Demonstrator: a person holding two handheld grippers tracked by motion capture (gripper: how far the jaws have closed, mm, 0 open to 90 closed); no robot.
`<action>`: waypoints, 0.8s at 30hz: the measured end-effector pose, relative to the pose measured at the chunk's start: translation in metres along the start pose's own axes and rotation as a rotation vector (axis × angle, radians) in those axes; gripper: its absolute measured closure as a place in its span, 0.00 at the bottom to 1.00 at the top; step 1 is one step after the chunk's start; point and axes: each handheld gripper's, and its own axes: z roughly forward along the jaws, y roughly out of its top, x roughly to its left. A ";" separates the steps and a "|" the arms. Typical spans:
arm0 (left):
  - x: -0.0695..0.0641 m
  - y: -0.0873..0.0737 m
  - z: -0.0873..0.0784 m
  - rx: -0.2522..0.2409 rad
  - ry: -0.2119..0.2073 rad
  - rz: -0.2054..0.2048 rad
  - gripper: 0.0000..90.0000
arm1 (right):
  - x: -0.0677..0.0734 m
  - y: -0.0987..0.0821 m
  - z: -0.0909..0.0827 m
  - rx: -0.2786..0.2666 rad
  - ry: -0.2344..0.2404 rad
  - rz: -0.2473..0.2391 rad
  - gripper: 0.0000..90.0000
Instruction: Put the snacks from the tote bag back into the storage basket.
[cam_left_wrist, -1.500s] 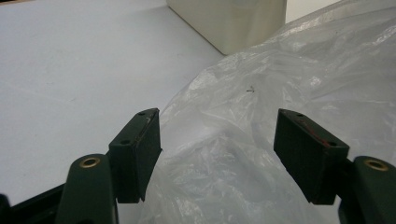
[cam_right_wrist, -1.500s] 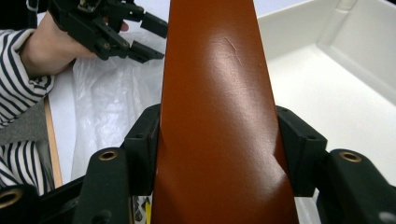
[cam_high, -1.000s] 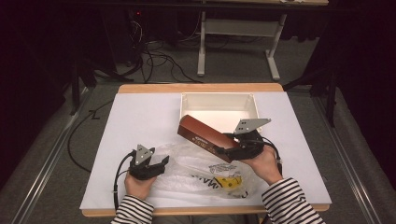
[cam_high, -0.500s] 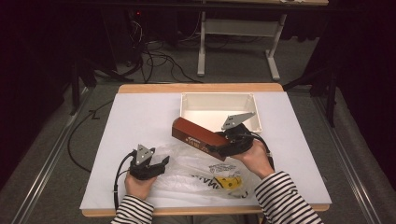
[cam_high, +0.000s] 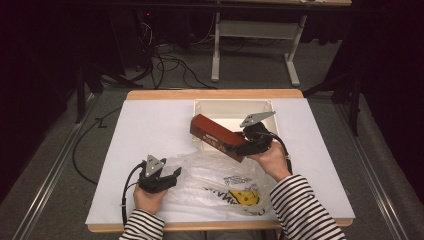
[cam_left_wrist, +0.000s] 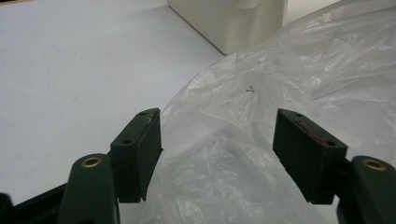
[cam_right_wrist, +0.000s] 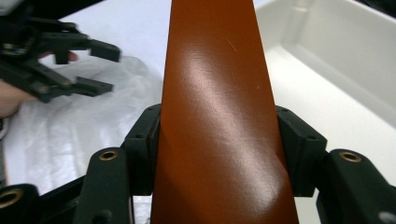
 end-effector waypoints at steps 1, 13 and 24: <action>0.000 0.000 0.000 0.001 0.000 0.000 0.37 | -0.003 -0.001 0.001 0.008 -0.006 0.011 0.47; 0.000 0.000 0.001 0.007 0.000 0.001 0.37 | -0.029 -0.005 0.005 0.040 -0.100 0.057 0.47; 0.002 0.000 -0.001 -0.004 0.000 -0.010 0.37 | -0.055 -0.001 0.029 0.094 -0.152 0.087 0.47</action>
